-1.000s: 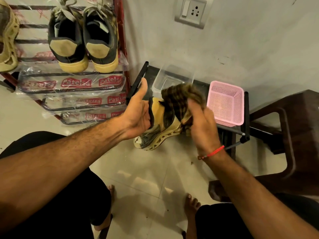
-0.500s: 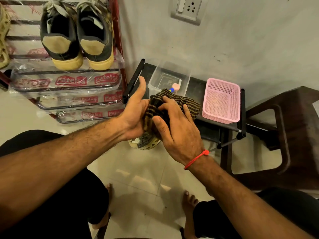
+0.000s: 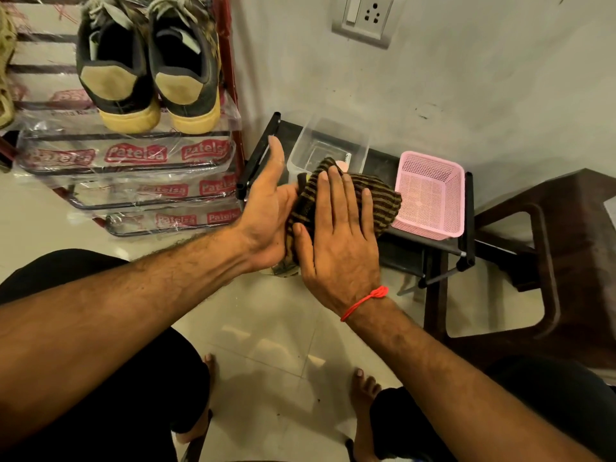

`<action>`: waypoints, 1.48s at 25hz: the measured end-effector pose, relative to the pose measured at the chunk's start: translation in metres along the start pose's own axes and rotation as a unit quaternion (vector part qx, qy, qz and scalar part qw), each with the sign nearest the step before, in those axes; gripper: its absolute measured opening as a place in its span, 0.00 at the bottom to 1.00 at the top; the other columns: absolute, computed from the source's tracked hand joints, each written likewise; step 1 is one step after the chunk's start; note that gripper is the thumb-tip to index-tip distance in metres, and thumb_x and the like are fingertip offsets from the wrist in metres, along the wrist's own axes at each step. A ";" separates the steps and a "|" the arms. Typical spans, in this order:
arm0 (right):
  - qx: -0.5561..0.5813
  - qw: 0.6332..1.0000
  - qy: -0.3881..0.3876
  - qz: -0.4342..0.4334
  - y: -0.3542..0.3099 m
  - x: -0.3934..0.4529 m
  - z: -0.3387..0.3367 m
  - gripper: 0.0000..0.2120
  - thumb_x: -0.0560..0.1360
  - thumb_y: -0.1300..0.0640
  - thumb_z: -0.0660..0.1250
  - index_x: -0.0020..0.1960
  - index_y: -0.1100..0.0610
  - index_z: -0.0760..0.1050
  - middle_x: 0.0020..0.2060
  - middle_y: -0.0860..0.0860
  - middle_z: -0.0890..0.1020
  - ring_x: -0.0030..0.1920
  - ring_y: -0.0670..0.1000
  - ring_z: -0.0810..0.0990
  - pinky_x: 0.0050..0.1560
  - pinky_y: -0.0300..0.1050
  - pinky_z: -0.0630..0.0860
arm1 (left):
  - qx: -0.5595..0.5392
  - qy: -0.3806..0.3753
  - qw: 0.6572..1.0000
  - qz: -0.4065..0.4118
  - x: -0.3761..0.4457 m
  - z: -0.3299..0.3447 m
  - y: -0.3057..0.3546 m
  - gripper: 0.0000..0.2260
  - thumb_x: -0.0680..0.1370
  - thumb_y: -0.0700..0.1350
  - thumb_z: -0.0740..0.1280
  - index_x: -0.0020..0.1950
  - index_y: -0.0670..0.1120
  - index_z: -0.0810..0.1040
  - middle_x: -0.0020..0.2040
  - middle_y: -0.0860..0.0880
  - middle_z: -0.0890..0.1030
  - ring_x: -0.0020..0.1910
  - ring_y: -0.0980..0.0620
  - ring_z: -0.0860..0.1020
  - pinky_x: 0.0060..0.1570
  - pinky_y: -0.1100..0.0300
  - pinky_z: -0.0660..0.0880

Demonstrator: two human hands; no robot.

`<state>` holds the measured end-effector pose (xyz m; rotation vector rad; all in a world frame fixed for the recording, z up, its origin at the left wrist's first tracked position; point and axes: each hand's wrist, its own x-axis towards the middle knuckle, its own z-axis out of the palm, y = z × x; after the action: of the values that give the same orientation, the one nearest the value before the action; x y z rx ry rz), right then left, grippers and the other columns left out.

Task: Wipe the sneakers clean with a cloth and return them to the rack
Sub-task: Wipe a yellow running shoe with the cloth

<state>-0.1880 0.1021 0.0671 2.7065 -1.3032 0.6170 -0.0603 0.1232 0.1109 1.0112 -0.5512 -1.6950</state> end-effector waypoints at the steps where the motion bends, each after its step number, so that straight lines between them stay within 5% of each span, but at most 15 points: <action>1: 0.003 1.000 -0.005 -0.005 -0.001 -0.001 0.001 0.33 0.83 0.42 0.46 0.80 0.62 0.55 0.79 0.59 0.58 0.80 0.57 0.55 0.78 0.60 0.52 | 0.004 -0.005 1.000 0.008 -0.001 -0.001 0.001 0.46 0.77 0.76 0.41 0.75 0.43 0.72 0.69 0.43 0.79 0.69 0.45 0.77 0.75 0.45 0.66; 3: 0.002 1.000 0.013 0.004 0.007 0.005 -0.001 0.31 0.83 0.41 0.47 0.78 0.60 0.62 0.76 0.57 0.67 0.76 0.56 0.64 0.76 0.58 0.58 | 0.027 -0.028 0.999 0.008 -0.003 0.001 -0.001 0.45 0.77 0.76 0.41 0.76 0.45 0.70 0.70 0.43 0.78 0.70 0.45 0.77 0.74 0.45 0.68; 5: 0.015 0.999 0.018 0.033 0.019 0.014 -0.009 0.28 0.83 0.40 0.46 0.69 0.55 0.73 0.62 0.54 0.80 0.62 0.56 0.78 0.66 0.55 0.70 | 0.040 -0.059 0.997 -0.018 -0.005 0.006 -0.010 0.46 0.75 0.77 0.45 0.76 0.45 0.71 0.71 0.38 0.76 0.71 0.40 0.75 0.73 0.41 0.69; 8: 0.095 0.987 -0.063 0.112 0.035 0.031 -0.020 0.29 0.82 0.38 0.43 0.49 0.51 0.79 0.39 0.52 0.82 0.40 0.57 0.81 0.45 0.54 0.78 | 0.076 -0.065 0.995 -0.029 -0.007 0.013 -0.016 0.47 0.73 0.78 0.45 0.76 0.46 0.71 0.70 0.41 0.78 0.70 0.42 0.77 0.73 0.40 0.69; 11: 0.041 0.996 0.004 0.079 0.027 0.029 -0.015 0.29 0.83 0.38 0.44 0.60 0.53 0.79 0.53 0.54 0.84 0.54 0.57 0.82 0.59 0.55 0.75 | 0.035 -0.058 0.998 -0.011 -0.004 0.012 -0.006 0.50 0.73 0.78 0.41 0.74 0.41 0.72 0.70 0.39 0.78 0.70 0.42 0.76 0.73 0.38 0.68; 13: 0.008 0.999 0.028 0.018 0.009 0.014 -0.005 0.31 0.84 0.40 0.46 0.76 0.59 0.67 0.73 0.57 0.72 0.74 0.57 0.68 0.75 0.57 0.61 | -0.022 -0.067 0.997 0.010 -0.002 0.007 0.005 0.52 0.73 0.79 0.40 0.76 0.40 0.70 0.72 0.39 0.76 0.72 0.41 0.74 0.76 0.40 0.64; 15: 0.002 1.000 0.026 -0.009 0.004 0.003 -0.001 0.33 0.84 0.40 0.47 0.79 0.62 0.58 0.79 0.59 0.61 0.80 0.58 0.56 0.78 0.60 0.53 | -0.055 -0.091 0.994 0.019 0.000 0.002 0.009 0.52 0.73 0.79 0.40 0.78 0.40 0.67 0.74 0.39 0.74 0.74 0.41 0.72 0.78 0.42 0.61; 18: 0.001 0.998 0.058 -0.006 0.015 0.013 -0.005 0.32 0.83 0.39 0.48 0.76 0.60 0.66 0.73 0.57 0.72 0.74 0.57 0.69 0.75 0.58 0.61 | 0.010 -0.098 0.995 0.022 -0.002 0.002 0.004 0.50 0.73 0.79 0.41 0.79 0.44 0.67 0.73 0.42 0.75 0.73 0.43 0.73 0.76 0.38 0.63; 21: 0.032 0.997 0.068 0.030 0.021 0.027 -0.019 0.26 0.84 0.40 0.47 0.62 0.55 0.77 0.51 0.53 0.84 0.51 0.55 0.82 0.58 0.52 0.74 | 0.085 -0.080 0.993 0.022 -0.005 0.006 -0.006 0.50 0.70 0.80 0.49 0.76 0.42 0.68 0.69 0.43 0.77 0.69 0.45 0.74 0.73 0.37 0.67; 24: 0.125 0.977 -0.082 0.149 0.027 0.044 -0.038 0.26 0.84 0.39 0.45 0.45 0.52 0.76 0.36 0.50 0.78 0.37 0.53 0.76 0.39 0.46 0.69 | 0.109 -0.079 0.991 0.026 -0.005 0.011 -0.012 0.43 0.73 0.74 0.46 0.77 0.49 0.68 0.71 0.43 0.78 0.70 0.45 0.76 0.70 0.44 0.73; 26: 0.186 0.936 -0.195 0.225 0.046 0.058 -0.042 0.25 0.84 0.39 0.47 0.45 0.52 0.75 0.39 0.51 0.77 0.41 0.54 0.76 0.45 0.48 0.69 | 0.109 -0.098 0.989 0.011 -0.006 0.012 -0.016 0.43 0.72 0.75 0.47 0.78 0.48 0.66 0.72 0.38 0.75 0.72 0.40 0.74 0.74 0.40 0.68; 28: 0.305 0.883 -0.216 0.285 0.064 0.065 -0.042 0.24 0.85 0.43 0.50 0.45 0.55 0.78 0.42 0.54 0.81 0.45 0.54 0.78 0.49 0.49 0.72 | 0.117 -0.103 0.988 -0.006 -0.005 0.009 -0.020 0.44 0.73 0.74 0.46 0.78 0.46 0.66 0.71 0.39 0.76 0.71 0.40 0.75 0.75 0.40 0.66; 33: 0.686 0.550 -0.038 0.474 0.111 0.064 -0.044 0.16 0.82 0.53 0.55 0.46 0.57 0.78 0.42 0.54 0.83 0.43 0.54 0.82 0.49 0.48 0.80 | 0.074 -0.074 0.994 0.000 0.002 -0.009 -0.015 0.47 0.74 0.76 0.42 0.78 0.43 0.66 0.72 0.40 0.76 0.72 0.40 0.74 0.76 0.38 0.63; 37: 0.803 0.395 0.016 0.446 0.133 0.062 -0.051 0.21 0.83 0.47 0.52 0.53 0.57 0.80 0.49 0.57 0.85 0.47 0.56 0.86 0.54 0.55 0.81 | 0.041 -0.055 0.997 -0.017 0.006 -0.017 -0.004 0.51 0.73 0.79 0.45 0.76 0.39 0.70 0.73 0.33 0.72 0.73 0.33 0.72 0.75 0.36 0.63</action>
<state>-0.2720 -0.0159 0.1237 1.4530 -3.1105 3.5225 -0.0488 0.1205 0.0965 0.9935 -0.6833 -1.7795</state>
